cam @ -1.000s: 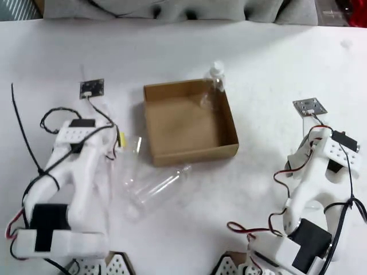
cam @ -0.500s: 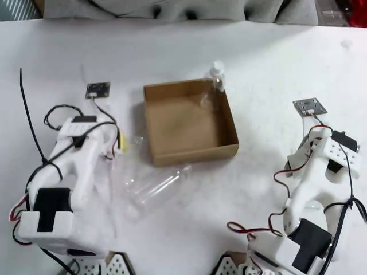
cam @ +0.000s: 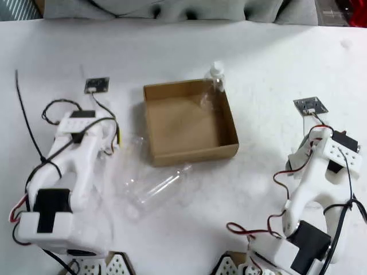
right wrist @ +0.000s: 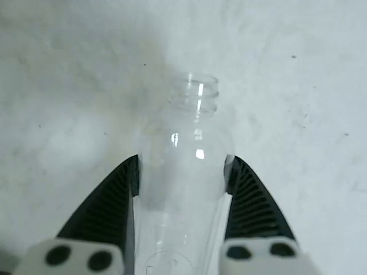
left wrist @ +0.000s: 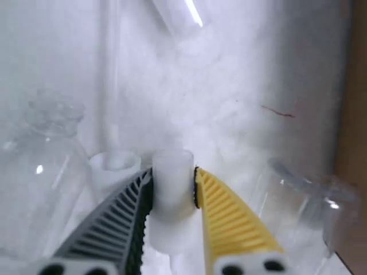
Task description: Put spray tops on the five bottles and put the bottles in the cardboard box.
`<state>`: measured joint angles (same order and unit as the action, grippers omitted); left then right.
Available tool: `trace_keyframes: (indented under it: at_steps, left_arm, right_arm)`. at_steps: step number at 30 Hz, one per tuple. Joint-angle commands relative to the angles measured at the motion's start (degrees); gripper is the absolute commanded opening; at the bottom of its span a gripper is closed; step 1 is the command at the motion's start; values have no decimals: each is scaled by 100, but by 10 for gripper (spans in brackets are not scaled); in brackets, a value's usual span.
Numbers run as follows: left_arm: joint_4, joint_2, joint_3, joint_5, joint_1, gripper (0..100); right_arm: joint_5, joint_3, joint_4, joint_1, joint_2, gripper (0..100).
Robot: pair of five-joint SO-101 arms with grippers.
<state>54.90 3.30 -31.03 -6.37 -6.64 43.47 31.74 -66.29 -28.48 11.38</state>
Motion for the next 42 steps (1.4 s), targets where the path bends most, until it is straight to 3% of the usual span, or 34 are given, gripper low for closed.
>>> trace_keyframes:
  at_steps: [1, 8, 13, 18, 23, 32, 42]
  left_arm:
    - [905, -884, 923, 26, -57, 23]
    - [1407, -2114, 1345, -800, -66, 23]
    - [1363, -3073, 1152, -1468, -66, 23]
    - [1169, -4022, 818, -1609, -110, 23]
    - [1152, -4866, 738, -1635, -286, 23]
    - [123, -5675, 818, -1635, -1033, 23]
    - [-1310, -5727, 844, -1635, -1798, 23]
  right_arm:
    - [-114, -308, -400, 31, 602, 19]
    - [-686, -211, -664, 84, 2123, 19]
    - [-1389, 484, 57, 646, 2914, 19]
    - [-2453, 818, 760, 1174, 3705, 25]
    - [-3068, 976, 1200, 2149, 4523, 25]
    - [-3095, 2382, 3266, 4251, 6475, 19]
    - [-3103, 3921, 4268, 6132, 8233, 19]
